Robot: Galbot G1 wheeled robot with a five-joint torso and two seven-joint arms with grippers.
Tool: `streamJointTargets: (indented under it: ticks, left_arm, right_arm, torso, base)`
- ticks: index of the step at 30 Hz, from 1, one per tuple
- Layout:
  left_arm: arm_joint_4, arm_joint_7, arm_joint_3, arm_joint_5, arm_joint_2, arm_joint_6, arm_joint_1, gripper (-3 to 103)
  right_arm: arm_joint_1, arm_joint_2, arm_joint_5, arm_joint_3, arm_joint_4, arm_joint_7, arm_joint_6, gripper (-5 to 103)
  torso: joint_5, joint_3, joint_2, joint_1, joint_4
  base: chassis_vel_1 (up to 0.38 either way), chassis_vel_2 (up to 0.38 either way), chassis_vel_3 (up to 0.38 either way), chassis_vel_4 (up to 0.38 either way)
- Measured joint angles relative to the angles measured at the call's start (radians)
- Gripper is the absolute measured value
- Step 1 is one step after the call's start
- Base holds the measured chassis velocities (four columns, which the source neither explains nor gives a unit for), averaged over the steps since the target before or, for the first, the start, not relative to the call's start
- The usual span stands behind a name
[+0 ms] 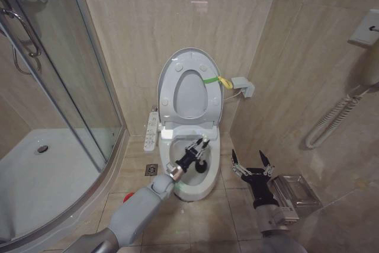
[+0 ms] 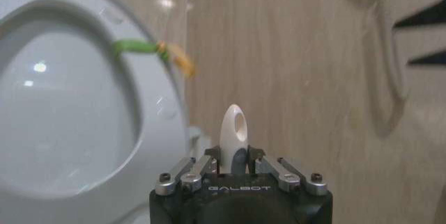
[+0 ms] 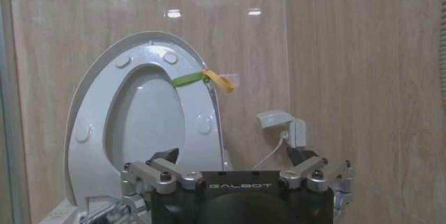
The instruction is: Open the toilet lid, clean the toilet bowl with a toilet brush, close the toilet lid, and flush.
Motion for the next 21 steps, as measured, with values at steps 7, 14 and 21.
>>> streamJointTargets:
  ticks: [7, 14, 21]
  left_arm:
    - [-0.053, -0.01, 0.023, 0.003, -0.008, 0.004, 0.023, 25]
    - [0.051, 0.0, 0.013, 0.016, -0.008, -0.002, 0.02, 25]
    - [0.087, -0.003, -0.01, 0.03, 0.011, -0.007, 0.012, 25]
  right_arm:
    - [0.0, 0.0, 0.0, 0.0, 0.0, 0.0, 0.0, 100]
    - [0.0, 0.0, 0.0, 0.0, 0.0, 0.0, 0.0, 100]
    - [0.0, 0.0, 0.0, 0.0, 0.0, 0.0, 0.0, 100]
  torso:
    - [0.0, 0.0, 0.0, 0.0, 0.0004]
    - [-0.0003, 0.0, 0.0, 0.0, 0.0003]
    - [-0.0003, 0.0, 0.0, 0.0, 0.0004]
  base:
    - [0.0, 0.0, 0.0, 0.0]
    - [0.0, 0.0, 0.0, 0.0]
    - [0.0, 0.0, 0.0, 0.0]
